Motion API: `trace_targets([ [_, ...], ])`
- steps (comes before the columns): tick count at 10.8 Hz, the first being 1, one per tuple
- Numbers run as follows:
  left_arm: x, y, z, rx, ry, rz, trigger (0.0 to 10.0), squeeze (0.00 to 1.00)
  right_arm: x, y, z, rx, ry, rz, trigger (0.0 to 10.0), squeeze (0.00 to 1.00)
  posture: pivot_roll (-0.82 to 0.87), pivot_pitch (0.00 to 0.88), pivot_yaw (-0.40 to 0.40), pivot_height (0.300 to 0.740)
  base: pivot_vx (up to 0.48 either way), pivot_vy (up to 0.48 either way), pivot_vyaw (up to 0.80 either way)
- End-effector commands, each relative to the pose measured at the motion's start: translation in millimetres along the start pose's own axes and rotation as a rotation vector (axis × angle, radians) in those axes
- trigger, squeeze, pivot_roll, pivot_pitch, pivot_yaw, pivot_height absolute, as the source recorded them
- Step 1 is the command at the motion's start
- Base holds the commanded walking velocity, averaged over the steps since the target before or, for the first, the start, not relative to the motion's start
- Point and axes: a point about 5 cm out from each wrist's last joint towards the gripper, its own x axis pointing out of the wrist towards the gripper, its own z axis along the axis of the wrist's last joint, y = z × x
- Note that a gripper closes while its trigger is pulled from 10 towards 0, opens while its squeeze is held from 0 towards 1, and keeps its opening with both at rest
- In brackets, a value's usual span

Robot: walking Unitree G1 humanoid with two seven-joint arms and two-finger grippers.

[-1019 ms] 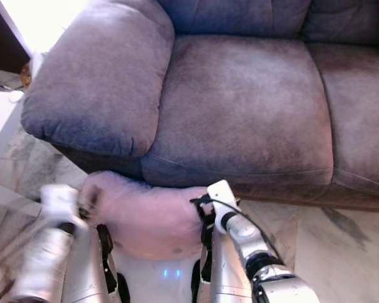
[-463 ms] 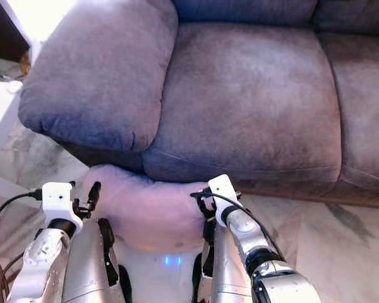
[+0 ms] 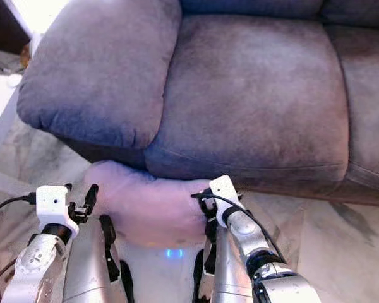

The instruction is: Move the pillow to the sofa from floor

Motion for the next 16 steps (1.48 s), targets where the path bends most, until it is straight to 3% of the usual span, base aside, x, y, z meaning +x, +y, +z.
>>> trace_targets([
  [1,-5.8,-1.3,-2.7,0.012,0.026,-0.002,10.0,0.0,-4.4,-4.5,-10.8,0.004,0.028,-0.042,10.0,0.0,0.31,0.411,-0.039,0.502,0.0,0.0,0.0],
  [4,-8.4,-6.3,-0.3,0.016,0.041,-0.028,10.0,0.0,-8.2,-9.3,-20.9,-0.045,0.079,-0.086,10.0,0.0,0.31,0.421,-0.034,0.502,0.0,0.0,0.0],
  [6,-10.2,-7.0,0.1,0.022,0.055,-0.035,10.0,0.0,-9.4,2.5,-28.4,-0.029,0.098,-0.029,10.0,0.0,0.32,0.424,-0.034,0.502,0.0,0.0,0.0],
  [7,-10.9,-7.2,-0.2,0.027,0.063,-0.037,10.0,0.0,-9.6,8.1,-29.6,-0.025,0.092,-0.004,0.0,0.0,0.32,0.423,-0.034,0.502,0.0,0.0,0.0],
  [16,-7.6,-11.0,-3.8,0.026,0.082,-0.046,10.0,0.0,-11.9,10.9,-35.5,-0.005,0.108,0.01,0.0,0.0,0.31,0.4,-0.043,0.502,0.0,0.0,0.0],
])
